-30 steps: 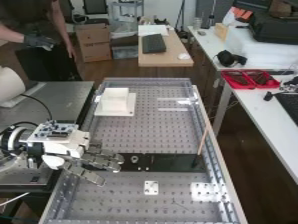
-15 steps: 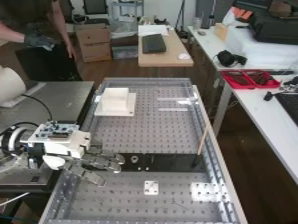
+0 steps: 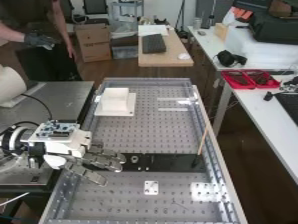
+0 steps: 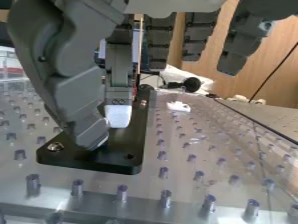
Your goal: Grab the smaller nut and place it in the white container
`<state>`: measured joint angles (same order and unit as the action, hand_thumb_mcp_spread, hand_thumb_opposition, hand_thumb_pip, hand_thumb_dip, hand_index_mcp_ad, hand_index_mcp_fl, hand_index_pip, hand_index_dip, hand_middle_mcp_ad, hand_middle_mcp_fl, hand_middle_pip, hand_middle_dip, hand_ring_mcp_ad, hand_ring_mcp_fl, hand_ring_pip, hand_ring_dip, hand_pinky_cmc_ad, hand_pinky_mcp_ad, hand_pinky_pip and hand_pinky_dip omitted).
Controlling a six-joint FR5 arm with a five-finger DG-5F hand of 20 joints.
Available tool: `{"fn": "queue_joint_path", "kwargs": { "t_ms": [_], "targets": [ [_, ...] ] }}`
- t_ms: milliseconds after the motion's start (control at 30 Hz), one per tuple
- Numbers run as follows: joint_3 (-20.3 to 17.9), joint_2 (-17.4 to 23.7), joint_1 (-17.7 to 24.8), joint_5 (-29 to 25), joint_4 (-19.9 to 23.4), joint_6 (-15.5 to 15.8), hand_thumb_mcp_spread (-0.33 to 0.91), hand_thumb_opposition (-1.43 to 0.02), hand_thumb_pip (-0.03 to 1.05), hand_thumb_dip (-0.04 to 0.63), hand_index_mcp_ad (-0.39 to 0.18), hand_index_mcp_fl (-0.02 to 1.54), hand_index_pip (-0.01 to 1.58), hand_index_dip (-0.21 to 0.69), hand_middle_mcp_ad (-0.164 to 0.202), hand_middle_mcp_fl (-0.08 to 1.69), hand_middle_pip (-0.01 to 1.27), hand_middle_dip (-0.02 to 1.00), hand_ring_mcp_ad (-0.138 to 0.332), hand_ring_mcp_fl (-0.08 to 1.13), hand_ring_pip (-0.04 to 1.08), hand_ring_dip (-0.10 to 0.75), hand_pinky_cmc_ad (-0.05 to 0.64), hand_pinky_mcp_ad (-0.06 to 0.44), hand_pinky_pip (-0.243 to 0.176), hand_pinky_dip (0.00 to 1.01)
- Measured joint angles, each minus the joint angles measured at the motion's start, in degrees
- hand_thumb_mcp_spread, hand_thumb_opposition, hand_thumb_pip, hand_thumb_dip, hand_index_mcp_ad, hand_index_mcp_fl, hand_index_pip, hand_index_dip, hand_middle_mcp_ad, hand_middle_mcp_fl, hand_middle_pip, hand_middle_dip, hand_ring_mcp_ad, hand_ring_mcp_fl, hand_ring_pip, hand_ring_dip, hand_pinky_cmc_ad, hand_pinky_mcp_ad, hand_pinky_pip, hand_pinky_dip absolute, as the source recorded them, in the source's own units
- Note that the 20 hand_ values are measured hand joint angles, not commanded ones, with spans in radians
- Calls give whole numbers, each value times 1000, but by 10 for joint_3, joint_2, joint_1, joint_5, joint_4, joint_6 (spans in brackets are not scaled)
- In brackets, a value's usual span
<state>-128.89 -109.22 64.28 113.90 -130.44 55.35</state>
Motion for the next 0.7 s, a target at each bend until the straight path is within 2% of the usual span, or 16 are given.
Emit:
{"fn": "queue_joint_path", "kwargs": {
  "t_ms": [700],
  "targets": [
    [4,25,10,3,-16,-6,393,-915,665,218,-148,326,1545,209,49,59,120,222,127,-2,99,101,337,284,-12,180]
  ]
}}
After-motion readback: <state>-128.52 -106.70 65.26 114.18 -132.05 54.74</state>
